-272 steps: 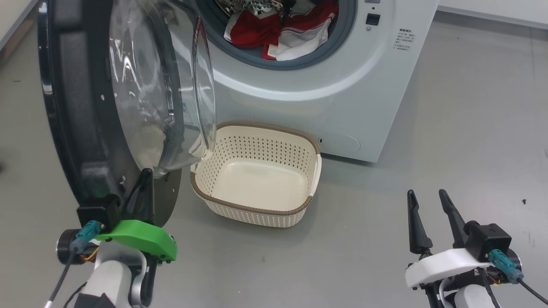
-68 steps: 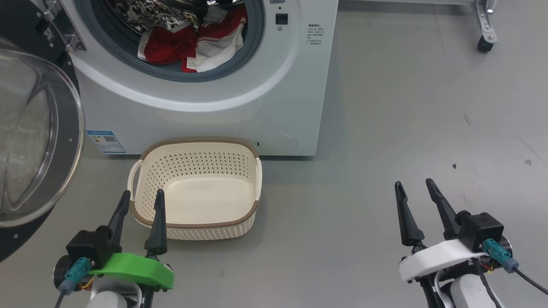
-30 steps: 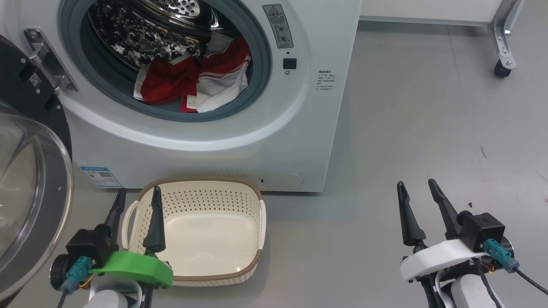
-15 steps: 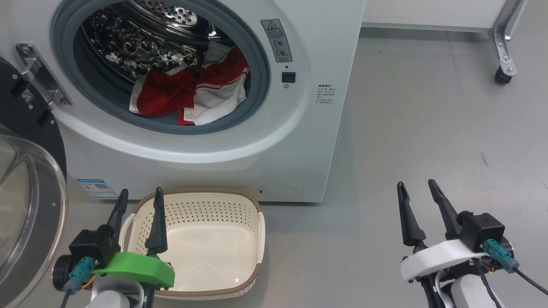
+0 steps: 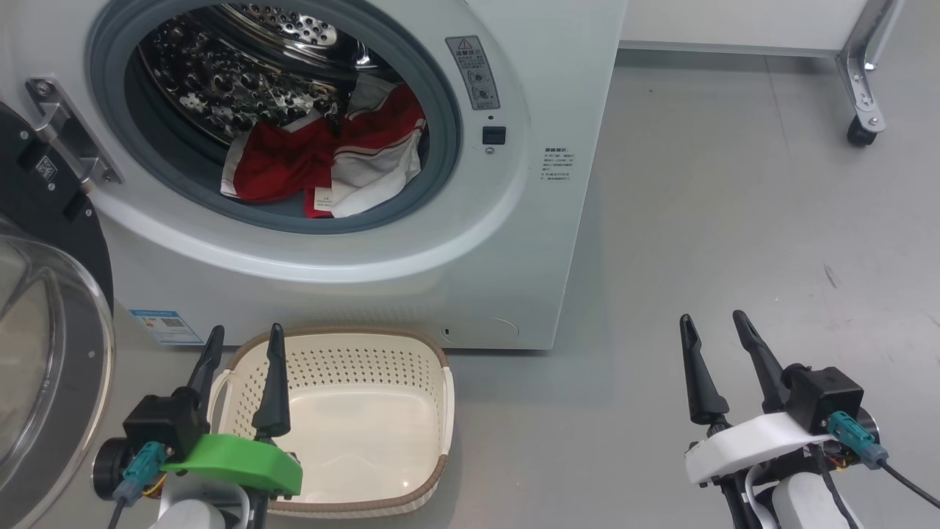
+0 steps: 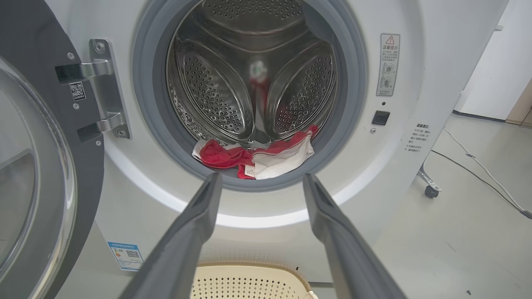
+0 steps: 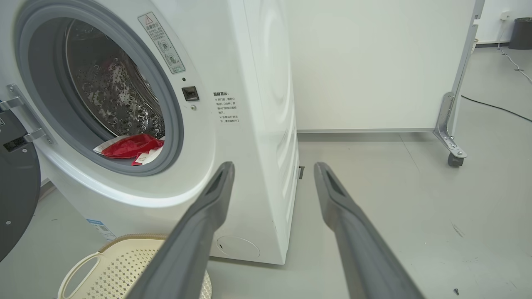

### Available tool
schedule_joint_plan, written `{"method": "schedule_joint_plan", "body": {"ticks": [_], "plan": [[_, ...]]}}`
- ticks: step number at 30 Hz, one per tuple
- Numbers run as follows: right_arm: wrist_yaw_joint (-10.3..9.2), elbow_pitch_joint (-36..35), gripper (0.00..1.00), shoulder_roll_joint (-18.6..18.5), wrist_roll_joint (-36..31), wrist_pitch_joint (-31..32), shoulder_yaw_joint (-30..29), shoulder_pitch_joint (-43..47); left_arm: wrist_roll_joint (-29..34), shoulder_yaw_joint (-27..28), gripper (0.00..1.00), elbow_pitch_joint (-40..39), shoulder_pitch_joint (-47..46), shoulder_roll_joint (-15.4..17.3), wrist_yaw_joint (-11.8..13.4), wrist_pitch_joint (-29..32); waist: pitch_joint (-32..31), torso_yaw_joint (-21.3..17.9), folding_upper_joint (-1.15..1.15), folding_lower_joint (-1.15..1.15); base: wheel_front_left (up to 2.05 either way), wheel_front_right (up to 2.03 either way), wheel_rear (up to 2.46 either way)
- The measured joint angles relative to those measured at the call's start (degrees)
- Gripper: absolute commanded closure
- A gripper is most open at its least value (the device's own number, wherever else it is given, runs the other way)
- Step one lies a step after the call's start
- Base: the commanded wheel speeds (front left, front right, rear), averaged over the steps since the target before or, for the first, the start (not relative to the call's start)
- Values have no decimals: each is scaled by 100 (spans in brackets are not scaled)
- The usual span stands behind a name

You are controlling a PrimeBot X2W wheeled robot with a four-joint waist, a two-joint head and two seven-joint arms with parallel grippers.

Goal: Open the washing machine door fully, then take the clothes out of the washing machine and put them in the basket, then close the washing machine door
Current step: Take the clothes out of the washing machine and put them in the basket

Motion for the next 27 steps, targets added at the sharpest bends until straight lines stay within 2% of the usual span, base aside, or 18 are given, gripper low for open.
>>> {"method": "schedule_joint_plan", "body": {"ticks": [27], "plan": [[18, 5, 0, 20, -37, 0, -1, 0, 9, 7, 0, 21, 8, -5, 2, 0, 72, -15, 0, 0, 0, 0, 0]]}}
